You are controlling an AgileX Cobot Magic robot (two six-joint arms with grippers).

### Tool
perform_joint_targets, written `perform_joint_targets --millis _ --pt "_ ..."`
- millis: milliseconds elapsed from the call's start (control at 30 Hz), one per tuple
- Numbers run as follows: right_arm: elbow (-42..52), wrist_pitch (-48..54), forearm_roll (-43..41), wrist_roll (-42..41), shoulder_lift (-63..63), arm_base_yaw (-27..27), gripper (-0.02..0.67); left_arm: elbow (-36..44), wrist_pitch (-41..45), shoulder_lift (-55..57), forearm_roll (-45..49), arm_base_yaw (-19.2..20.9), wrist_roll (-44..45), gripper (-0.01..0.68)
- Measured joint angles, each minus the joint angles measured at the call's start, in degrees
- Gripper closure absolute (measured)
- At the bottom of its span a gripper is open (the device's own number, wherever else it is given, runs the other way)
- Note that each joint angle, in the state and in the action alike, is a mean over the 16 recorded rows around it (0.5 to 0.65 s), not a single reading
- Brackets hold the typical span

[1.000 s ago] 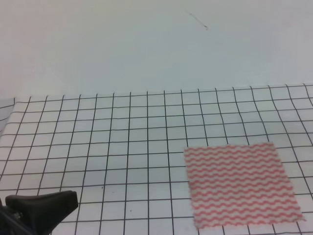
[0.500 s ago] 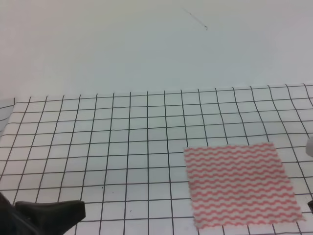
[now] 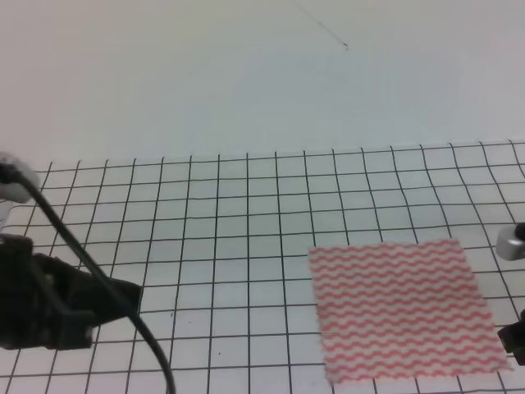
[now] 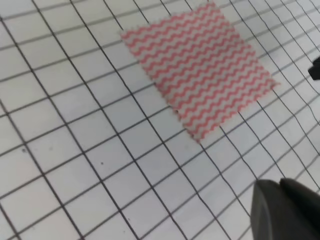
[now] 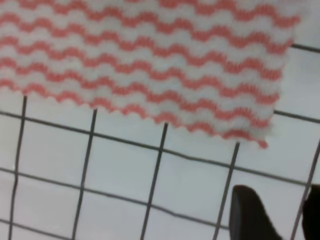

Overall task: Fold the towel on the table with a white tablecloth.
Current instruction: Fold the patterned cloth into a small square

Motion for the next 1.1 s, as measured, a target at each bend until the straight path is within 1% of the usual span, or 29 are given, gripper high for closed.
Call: perform_joint_targets --millis 167,333,433,500,600,700,933,1100 --pt "0.0 -1.8 -0.1 -3.5 1.1 0.0 0.404 -1.6 -3.1 5.7 5.8 -7.5 -4.2 0.673" --pt "0.0 -2.3 -0.1 -4.0 2.5 0.0 0.404 -1.7 -7.4 10.6 11.0 -15.3 -10.4 0.673" --pt "0.0 -2.4 -0.1 -2.9 3.4 0.0 0.404 -1.7 -9.7 13.0 13.6 -18.6 -14.4 0.673" --pt "0.0 -2.4 0.0 -1.0 4.2 0.0 0.404 -1.7 -10.9 14.4 14.8 -20.1 -16.9 0.673" --pt "0.0 -2.2 0.1 3.3 5.6 0.0 0.402 -1.7 -11.8 15.9 15.4 -21.2 -19.6 0.673" --pt "0.0 -2.1 0.6 8.1 7.3 0.0 0.396 -1.7 -11.8 16.9 15.1 -21.5 -20.9 0.673" --pt "0.0 -3.4 2.1 16.2 10.4 0.0 0.365 -1.7 -11.2 17.5 13.7 -21.5 -21.0 0.673" --pt "0.0 -4.3 2.6 20.4 12.1 0.0 0.340 -1.7 -10.7 17.5 12.9 -21.5 -20.5 0.673"
